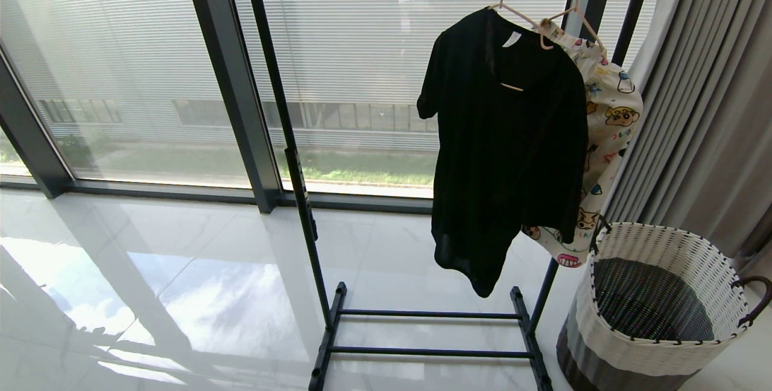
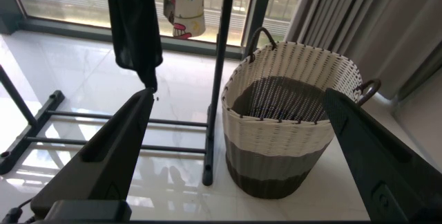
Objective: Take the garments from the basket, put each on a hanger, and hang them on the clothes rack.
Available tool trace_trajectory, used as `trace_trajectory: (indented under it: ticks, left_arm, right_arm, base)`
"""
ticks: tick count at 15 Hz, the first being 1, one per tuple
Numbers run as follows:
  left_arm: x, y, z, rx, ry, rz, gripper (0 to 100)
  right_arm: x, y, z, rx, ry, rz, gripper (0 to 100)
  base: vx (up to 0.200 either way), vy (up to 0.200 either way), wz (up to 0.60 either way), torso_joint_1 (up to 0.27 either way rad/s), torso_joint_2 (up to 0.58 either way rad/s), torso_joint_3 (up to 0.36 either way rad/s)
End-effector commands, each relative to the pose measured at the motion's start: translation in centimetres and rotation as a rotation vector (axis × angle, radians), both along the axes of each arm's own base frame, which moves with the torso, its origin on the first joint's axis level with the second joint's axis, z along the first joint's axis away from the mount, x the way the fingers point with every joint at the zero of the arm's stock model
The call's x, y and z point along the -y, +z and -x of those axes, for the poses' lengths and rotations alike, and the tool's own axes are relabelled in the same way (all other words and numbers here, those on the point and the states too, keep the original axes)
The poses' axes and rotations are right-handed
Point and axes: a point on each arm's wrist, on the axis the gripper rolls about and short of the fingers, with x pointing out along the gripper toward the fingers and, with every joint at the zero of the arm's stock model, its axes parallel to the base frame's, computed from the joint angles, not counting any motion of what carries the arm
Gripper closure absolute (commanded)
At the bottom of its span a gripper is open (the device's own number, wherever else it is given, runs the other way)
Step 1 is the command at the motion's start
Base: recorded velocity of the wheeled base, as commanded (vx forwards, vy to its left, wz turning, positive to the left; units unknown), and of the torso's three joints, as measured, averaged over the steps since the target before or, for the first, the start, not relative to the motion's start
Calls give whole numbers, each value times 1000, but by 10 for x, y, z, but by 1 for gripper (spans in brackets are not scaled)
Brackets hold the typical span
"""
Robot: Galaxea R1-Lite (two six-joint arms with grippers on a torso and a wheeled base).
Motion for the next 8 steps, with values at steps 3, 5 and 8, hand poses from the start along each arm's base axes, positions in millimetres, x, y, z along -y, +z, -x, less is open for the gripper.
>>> trace_trajectory:
  ticks: [3, 5, 8]
  left_arm:
    - [0, 0, 0, 1, 1, 1, 0]
    - [0, 0, 0, 1, 1, 1, 0]
    - [0, 0, 0, 1, 1, 0, 0]
  right_arm:
    - [0, 0, 0, 2, 0, 1, 0]
    - [0, 0, 0, 2, 0, 1, 0]
    - [0, 0, 0, 2, 0, 1, 0]
  base:
    - [0, 0, 0, 0, 0, 0]
    - [0, 0, 0, 0, 0, 0]
    - [0, 0, 0, 0, 0, 0]
